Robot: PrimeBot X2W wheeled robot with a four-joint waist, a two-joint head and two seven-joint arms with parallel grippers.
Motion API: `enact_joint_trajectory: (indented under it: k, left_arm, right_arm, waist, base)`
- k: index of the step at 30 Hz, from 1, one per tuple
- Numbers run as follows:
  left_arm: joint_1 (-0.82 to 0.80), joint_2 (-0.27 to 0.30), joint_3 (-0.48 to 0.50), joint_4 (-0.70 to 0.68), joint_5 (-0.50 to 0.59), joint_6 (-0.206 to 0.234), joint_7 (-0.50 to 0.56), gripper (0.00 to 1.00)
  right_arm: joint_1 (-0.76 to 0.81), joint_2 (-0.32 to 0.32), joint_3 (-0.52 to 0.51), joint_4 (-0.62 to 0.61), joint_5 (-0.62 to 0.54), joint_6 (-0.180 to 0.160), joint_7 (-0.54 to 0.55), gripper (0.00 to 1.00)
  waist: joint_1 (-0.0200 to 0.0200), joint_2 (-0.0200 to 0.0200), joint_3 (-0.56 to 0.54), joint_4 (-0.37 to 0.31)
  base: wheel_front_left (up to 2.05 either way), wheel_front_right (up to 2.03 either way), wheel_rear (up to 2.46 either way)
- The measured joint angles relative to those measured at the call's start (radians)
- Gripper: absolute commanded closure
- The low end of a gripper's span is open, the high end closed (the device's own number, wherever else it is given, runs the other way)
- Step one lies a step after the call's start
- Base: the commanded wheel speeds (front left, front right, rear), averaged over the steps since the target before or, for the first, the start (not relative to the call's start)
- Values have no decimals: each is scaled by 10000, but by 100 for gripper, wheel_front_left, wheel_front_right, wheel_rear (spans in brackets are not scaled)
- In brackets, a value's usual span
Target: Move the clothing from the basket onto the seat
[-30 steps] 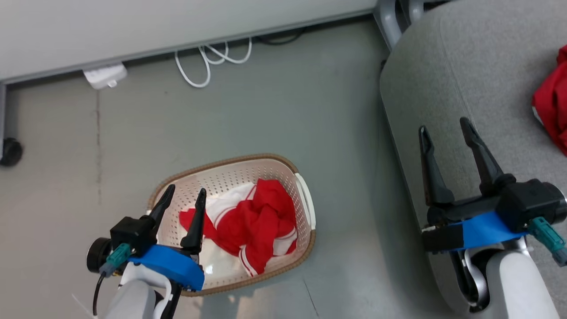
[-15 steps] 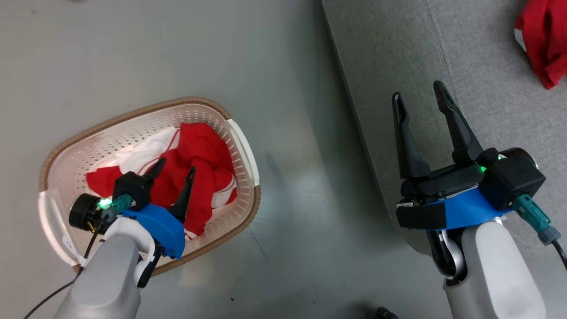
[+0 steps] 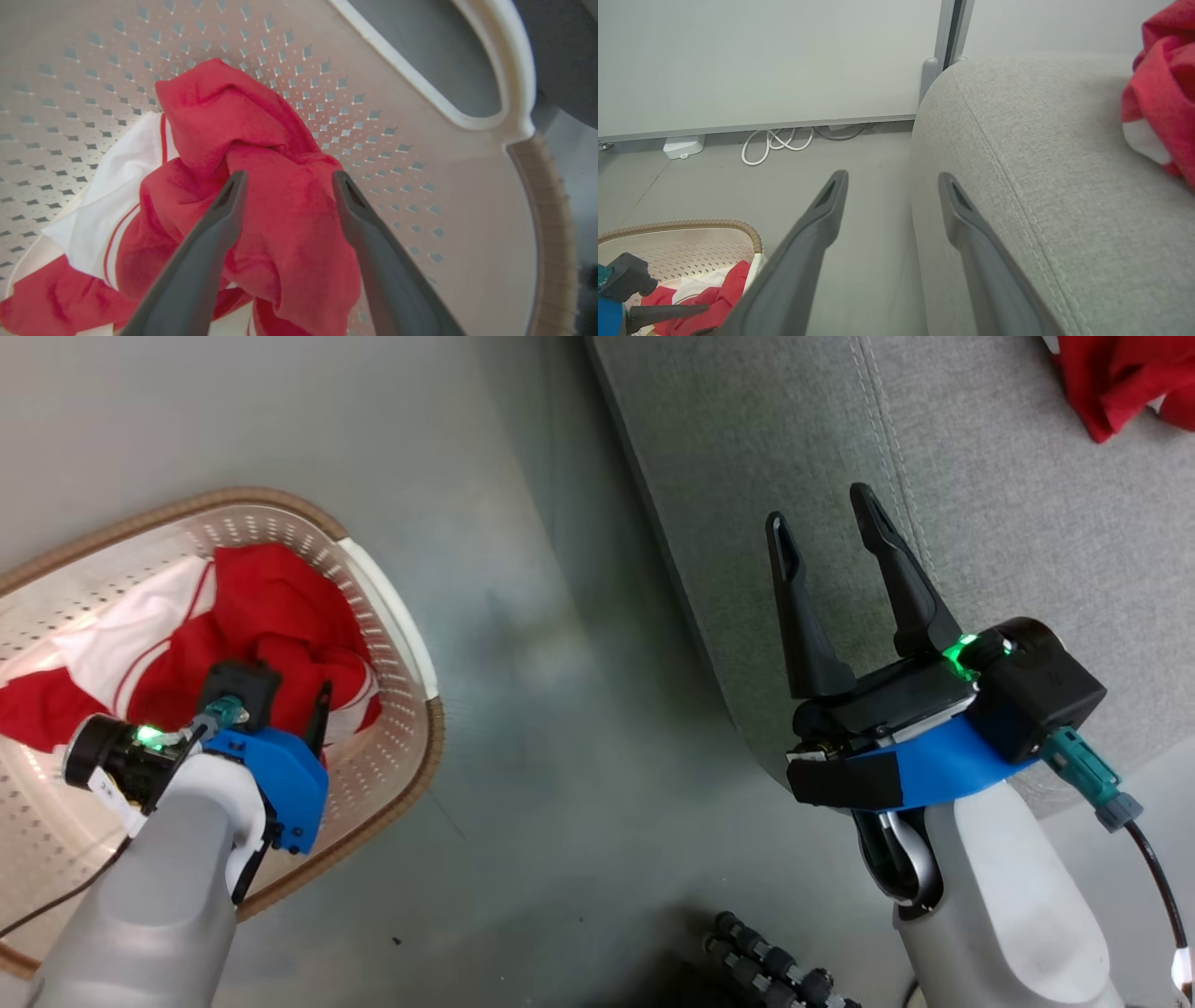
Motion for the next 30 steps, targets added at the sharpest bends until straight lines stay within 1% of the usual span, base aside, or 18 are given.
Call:
enact_joint_trajectory:
  k: [2,5,6,7,13,14,17,21,23,24,30]
  left_arm:
    - [-181,-23,-4,211,52,190,88,0]
    - [-340,-81,35,612,-29,339,456,0]
    - [-431,-79,36,897,-36,489,715,0]
    - [-431,-79,36,897,-36,489,715,0]
    - [-682,-77,79,1570,-46,1273,1335,0]
    - [-722,-92,86,1632,-48,1348,1402,0]
    - [-752,-155,79,1873,-71,1494,1666,0]
    - [-784,-221,90,2153,-228,1530,2080,0]
    - [-792,-244,102,2242,-309,1526,2238,95]
    - [-802,-249,98,2259,-311,1526,2259,100]
    - [-853,-253,94,2326,-466,1465,2253,100]
  right_arm:
    - [-85,-2,84,36,79,0,-33,0]
    - [-125,-2,184,136,171,0,-102,0]
    - [-218,-2,240,184,247,0,-111,0]
    - [-218,-2,240,184,247,0,-111,0]
    - [-267,-2,274,217,322,0,-151,0]
    - [-267,-2,274,221,322,2,-151,0]
    - [-267,0,268,238,337,2,-153,0]
    - [-271,0,265,253,353,2,-159,0]
    - [-275,0,261,249,368,0,-165,0]
    - [-277,0,263,244,368,2,-165,0]
    - [-303,0,301,224,410,2,-167,0]
  waist:
    - [-1,0,150,-126]
    - [0,0,307,-258]
    - [-1,0,366,-314]
    - [-1,0,366,-314]
    - [-2,0,415,-344]
    - [-2,0,424,-336]
    - [-2,0,448,-312]
    - [-2,0,472,-292]
    - [-2,0,471,-292]
    - [-2,0,468,-294]
    - [-2,0,413,-315]
  base:
    - [0,0,0]
    - [0,0,0]
    - [0,0,0]
    - [0,0,0]
    - [0,0,0]
    - [0,0,0]
    - [0,0,0]
    - [0,0,0]
    - [0,0,0]
    - [0,0,0]
    - [0,0,0]
